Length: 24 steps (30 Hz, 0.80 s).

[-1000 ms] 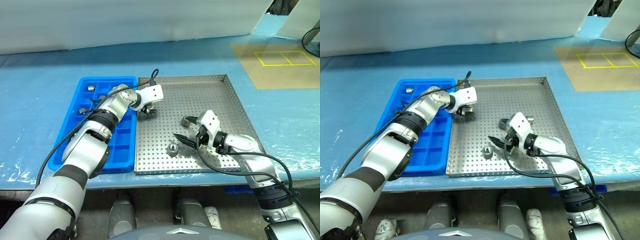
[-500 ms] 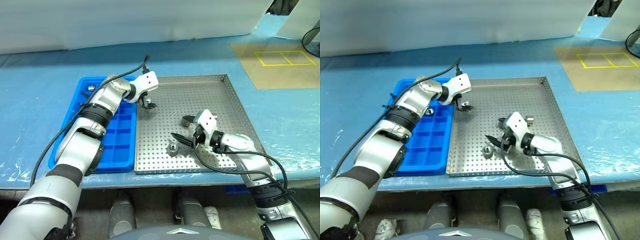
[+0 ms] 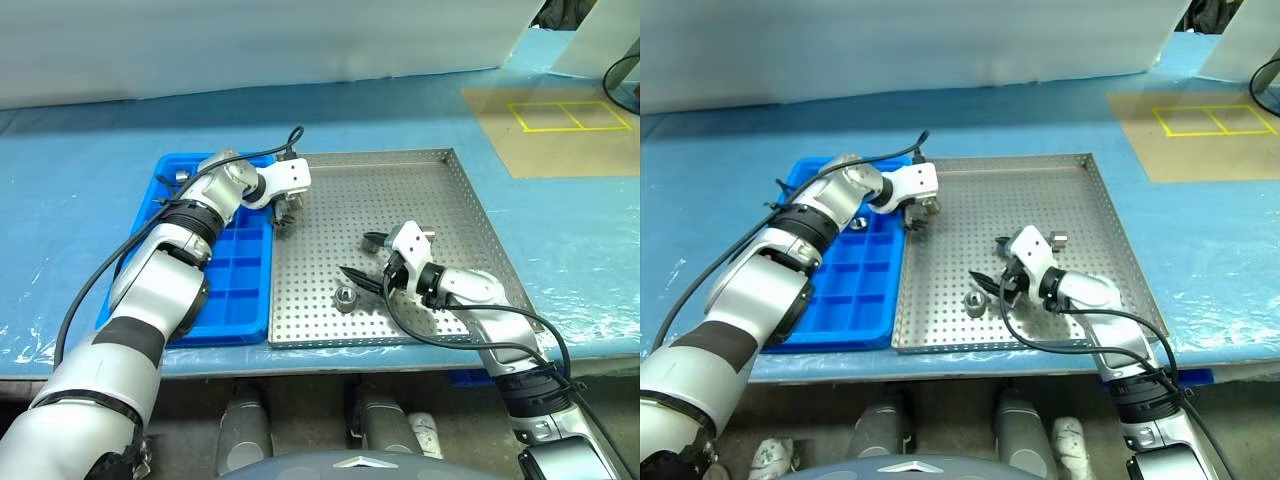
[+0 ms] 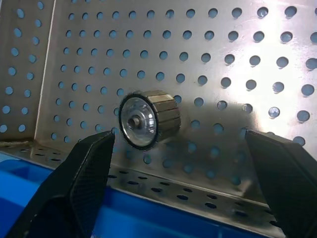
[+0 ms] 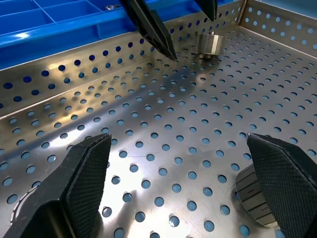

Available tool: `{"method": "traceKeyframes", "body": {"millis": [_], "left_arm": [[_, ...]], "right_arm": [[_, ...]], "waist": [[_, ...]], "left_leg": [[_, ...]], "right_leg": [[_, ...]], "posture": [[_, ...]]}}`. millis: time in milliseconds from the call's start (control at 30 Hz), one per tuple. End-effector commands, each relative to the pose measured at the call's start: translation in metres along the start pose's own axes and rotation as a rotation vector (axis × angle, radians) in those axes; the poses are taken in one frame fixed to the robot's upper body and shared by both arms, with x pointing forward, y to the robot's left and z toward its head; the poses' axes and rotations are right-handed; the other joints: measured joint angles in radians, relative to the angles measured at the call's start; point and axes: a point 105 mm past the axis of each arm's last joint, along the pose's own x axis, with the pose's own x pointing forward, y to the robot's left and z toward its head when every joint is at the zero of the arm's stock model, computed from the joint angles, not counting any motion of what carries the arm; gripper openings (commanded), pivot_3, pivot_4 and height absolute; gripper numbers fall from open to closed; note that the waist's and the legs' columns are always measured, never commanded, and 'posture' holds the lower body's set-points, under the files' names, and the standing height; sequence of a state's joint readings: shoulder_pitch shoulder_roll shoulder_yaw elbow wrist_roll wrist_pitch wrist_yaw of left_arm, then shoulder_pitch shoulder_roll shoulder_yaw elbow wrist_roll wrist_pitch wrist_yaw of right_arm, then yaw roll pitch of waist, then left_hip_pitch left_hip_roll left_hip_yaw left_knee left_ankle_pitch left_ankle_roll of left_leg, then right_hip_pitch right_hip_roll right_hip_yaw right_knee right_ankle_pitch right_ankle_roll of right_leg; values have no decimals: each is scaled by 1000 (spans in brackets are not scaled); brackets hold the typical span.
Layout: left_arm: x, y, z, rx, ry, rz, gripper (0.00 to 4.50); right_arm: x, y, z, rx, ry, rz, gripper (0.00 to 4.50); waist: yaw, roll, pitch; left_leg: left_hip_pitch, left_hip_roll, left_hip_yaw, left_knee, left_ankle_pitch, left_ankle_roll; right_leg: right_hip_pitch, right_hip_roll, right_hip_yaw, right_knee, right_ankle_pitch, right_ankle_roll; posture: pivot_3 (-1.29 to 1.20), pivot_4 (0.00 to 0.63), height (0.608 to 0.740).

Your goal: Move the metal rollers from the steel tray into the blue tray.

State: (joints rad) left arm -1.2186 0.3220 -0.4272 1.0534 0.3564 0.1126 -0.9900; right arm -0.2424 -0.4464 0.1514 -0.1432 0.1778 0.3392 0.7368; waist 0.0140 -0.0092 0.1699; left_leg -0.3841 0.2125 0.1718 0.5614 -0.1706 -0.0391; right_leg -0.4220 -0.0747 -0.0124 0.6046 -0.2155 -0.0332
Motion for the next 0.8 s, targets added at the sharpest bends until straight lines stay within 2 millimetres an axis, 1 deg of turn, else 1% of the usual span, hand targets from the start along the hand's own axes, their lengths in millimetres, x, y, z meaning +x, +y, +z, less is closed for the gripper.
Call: {"method": "traceKeyframes", "body": {"millis": [33, 167, 333, 367, 433, 600, 667, 700, 800], "left_arm": [[-3, 6, -10, 48, 83, 10, 4436], [-1, 9, -13, 50, 110, 41, 4436], [3, 12, -22, 55, 150, 92, 4436], [5, 11, -23, 53, 148, 101, 4276], [7, 10, -24, 52, 148, 107, 3828], [9, 9, -26, 39, 140, 116, 2145], [10, 9, -21, 18, 109, 121, 1517], [10, 10, -18, 8, 93, 129, 1095], [7, 16, -6, -52, 12, 154, 72]], "right_arm": [[-2, 1, 7, -22, -28, -7, 4500], [-2, 3, 7, -20, -28, -7, 4500], [-1, 4, 8, -18, -34, -10, 4500], [-1, 3, 8, -19, -34, -12, 4500], [-1, 3, 7, -19, -34, -15, 4500], [-2, 3, 7, -17, -34, -24, 4500], [-2, 3, 7, -17, -32, -27, 4500], [-3, 3, 6, -18, -31, -29, 4500], [-3, 3, 6, -18, -29, -31, 4500]], "waist": [[-1, 0, 0], [-6, 0, 0], [-18, 0, 0], [-20, 0, 0], [-23, 0, 0], [-26, 0, 0], [-26, 0, 0], [-25, 0, 0], [-24, 0, 0]], "left_leg": [[0, 0, 0, 0, 0, 0], [1, 0, 0, 0, 0, 0], [1, 0, 0, 0, 1, -1], [2, 0, 0, 0, 1, -1], [3, 0, 0, 0, 1, -1], [5, 0, 0, 0, 1, -1], [5, 0, 0, 0, 0, -1], [5, -1, 0, 0, 0, 0], [4, -1, 0, 0, -1, 1]], "right_leg": [[0, 0, 0, 0, 0, 0], [0, 0, 0, 0, 0, 0], [0, 0, 0, 1, 0, 0], [1, 0, 0, 1, 0, 0], [1, 0, 0, 1, 0, 0], [4, 0, 1, 1, 0, 0], [4, 0, 1, 0, 0, 0], [4, 0, 1, 0, 0, 0], [4, 0, 1, -2, 0, 0]], "posture": [[-276, 150, 740], [-280, 150, 740], [-288, 150, 740], [-288, 150, 740], [-296, 150, 740], [-306, 150, 740], [-306, 150, 740], [-306, 150, 740], [-306, 150, 740]]}}
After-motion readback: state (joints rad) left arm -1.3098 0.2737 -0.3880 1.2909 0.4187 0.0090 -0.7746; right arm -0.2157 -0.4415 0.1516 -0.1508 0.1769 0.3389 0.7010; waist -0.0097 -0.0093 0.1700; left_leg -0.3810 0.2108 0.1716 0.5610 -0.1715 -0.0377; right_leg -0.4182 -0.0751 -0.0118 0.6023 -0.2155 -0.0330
